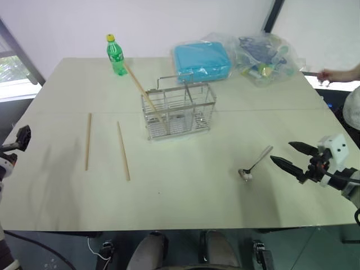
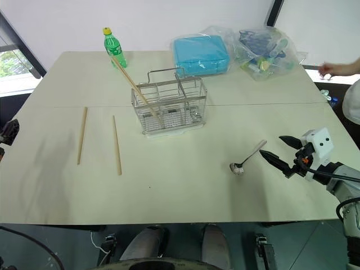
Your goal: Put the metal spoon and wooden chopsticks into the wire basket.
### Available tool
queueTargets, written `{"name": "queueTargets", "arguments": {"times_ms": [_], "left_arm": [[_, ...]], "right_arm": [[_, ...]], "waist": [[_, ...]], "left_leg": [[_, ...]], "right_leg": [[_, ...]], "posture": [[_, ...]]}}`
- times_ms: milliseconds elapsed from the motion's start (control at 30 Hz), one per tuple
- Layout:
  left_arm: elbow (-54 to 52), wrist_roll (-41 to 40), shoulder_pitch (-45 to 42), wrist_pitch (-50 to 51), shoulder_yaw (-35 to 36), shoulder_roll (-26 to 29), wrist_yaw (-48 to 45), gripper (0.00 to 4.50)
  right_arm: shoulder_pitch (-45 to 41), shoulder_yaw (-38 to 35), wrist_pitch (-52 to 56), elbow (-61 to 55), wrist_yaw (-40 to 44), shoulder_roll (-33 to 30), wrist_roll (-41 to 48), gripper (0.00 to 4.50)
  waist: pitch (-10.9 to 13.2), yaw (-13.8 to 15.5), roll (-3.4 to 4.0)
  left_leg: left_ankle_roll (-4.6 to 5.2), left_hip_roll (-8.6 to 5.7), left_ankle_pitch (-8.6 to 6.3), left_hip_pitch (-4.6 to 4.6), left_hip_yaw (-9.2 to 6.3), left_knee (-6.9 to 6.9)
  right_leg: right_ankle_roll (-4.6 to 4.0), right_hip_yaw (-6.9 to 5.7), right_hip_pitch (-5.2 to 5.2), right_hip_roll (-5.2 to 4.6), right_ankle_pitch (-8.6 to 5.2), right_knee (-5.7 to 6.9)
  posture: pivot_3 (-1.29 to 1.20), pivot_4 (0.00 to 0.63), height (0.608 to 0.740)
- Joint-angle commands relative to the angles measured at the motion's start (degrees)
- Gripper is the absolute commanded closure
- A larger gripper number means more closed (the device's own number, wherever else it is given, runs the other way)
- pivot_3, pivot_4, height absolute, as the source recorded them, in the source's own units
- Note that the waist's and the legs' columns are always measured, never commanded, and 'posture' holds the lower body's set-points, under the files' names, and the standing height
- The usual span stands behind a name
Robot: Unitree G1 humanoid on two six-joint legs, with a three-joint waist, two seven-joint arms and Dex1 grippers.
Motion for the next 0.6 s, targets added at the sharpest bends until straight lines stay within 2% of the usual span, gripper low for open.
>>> {"name": "queueTargets", "arguments": {"times_ms": [33, 600], "left_arm": [[-0.7, 0.5, -0.6, -1.5, 0.3, 1.6, -0.4, 0.05], [0.2, 0.2, -2.1, -1.2, 0.0, 1.5, -0.6, 0.05]], "right_arm": [[-0.1, -1.2, -1.2, -0.4, -0.1, 0.3, 0.4, 0.00], [-2.5, -0.4, -2.8, 2.0, 1.4, -1.3, -0.3, 0.00]], "waist": [[0.0, 0.0, 0.01], [0.0, 0.0, 0.00]], "left_leg": [[0.00, 0.00, 0.00, 0.00, 0.00, 0.00], [0.00, 0.00, 0.00, 0.02, 0.01, 0.00]], "right_leg": [[0.00, 0.00, 0.00, 0.00, 0.00, 0.00], [0.00, 0.01, 0.00, 0.00, 0.01, 0.02]], "posture": [[0.00, 0.150, 0.733], [0.00, 0.150, 0.733]]}}
